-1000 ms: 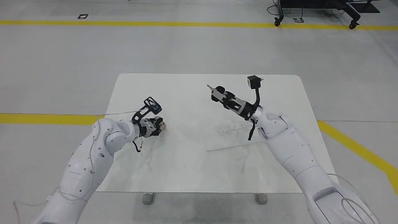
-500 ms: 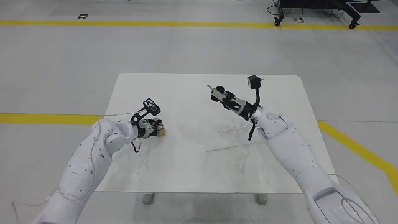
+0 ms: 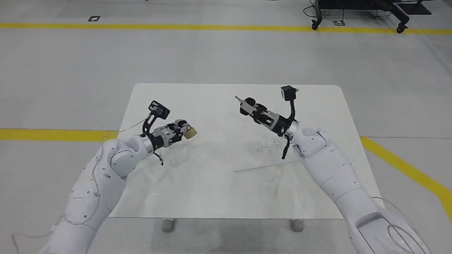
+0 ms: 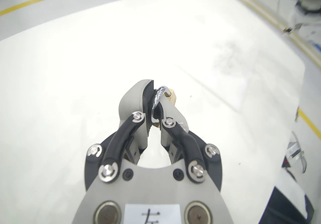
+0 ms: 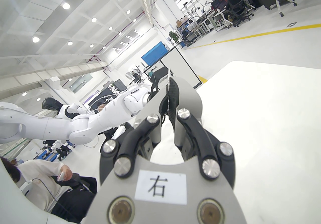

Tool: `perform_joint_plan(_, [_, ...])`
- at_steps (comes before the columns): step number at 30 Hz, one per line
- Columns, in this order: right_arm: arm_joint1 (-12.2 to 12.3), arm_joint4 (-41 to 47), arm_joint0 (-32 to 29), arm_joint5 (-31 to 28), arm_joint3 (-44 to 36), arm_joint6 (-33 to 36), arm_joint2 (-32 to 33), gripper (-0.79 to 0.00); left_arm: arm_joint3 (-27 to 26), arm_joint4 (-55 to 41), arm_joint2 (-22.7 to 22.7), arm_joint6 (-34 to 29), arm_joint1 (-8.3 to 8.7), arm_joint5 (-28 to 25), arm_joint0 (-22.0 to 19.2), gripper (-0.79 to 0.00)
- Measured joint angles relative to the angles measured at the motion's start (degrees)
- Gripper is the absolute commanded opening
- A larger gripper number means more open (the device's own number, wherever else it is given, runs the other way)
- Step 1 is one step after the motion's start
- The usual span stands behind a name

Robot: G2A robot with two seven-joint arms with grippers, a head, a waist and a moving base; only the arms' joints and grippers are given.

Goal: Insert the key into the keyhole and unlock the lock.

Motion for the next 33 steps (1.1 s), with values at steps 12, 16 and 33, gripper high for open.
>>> perform_joint_plan(12, [0.0,0.0,0.0,0.0,0.0,0.0,0.0,-0.785,2.9,-7.5,1.2,-0.8,-0.95,-3.1,0.9,-0.785])
perform_joint_plan(16, [0.0,-0.2,-1.2,2.2,-3.0,-0.5,-0.1,-0.785,10.1,-30.5,4.0,-7.9,-2.74,-6.8,-2.1,-0.785])
perform_joint_plan(33, [-0.8,0.3,-1.8,1.2,-4.7,-6.4,-0.6,-0.785,20.7,-52.0,10.9,-21.0,-6.34,-1.2,-11.7,-0.785])
